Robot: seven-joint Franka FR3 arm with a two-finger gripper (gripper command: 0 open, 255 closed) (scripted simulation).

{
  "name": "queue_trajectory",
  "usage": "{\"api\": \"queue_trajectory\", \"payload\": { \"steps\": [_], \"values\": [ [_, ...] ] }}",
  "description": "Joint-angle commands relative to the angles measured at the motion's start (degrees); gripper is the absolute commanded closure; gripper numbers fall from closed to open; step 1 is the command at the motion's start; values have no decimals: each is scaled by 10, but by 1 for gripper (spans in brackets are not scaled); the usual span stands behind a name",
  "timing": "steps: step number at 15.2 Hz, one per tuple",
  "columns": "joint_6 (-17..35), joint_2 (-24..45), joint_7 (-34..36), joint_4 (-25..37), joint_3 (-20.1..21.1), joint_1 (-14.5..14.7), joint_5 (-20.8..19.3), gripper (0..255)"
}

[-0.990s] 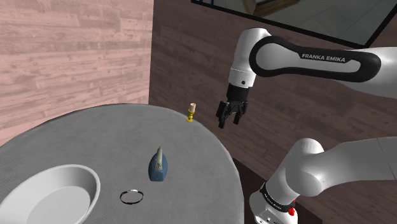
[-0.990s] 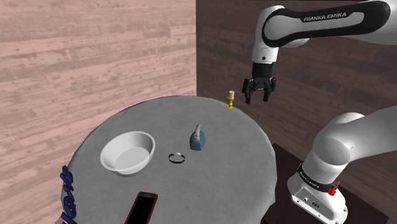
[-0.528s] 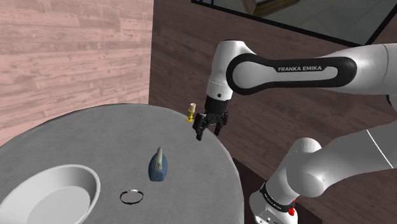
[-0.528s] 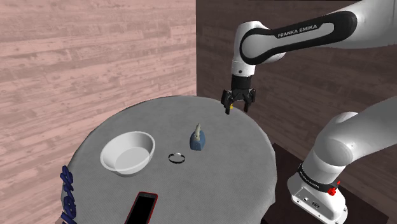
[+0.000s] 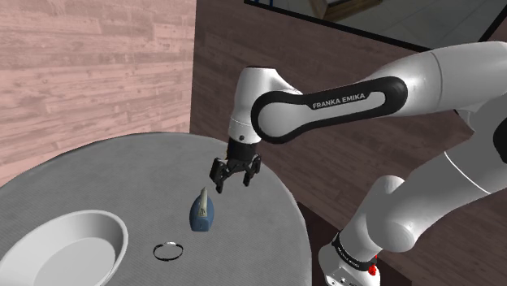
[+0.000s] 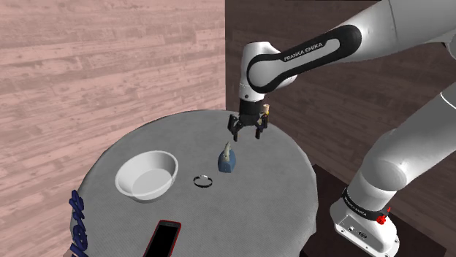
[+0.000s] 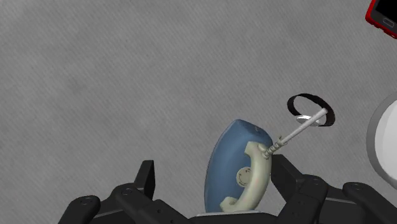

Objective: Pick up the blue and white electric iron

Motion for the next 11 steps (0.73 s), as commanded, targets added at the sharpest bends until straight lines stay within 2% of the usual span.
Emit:
{"api": "queue_trajectory", "payload": {
  "steps": [1, 5, 11],
  "values": [
    [29, 43, 32, 24, 21, 3, -7, 0],
    [78, 131, 94, 76, 50, 9, -42, 0],
    [119, 157, 95, 61, 53, 12, -49, 0]
  ]
}}
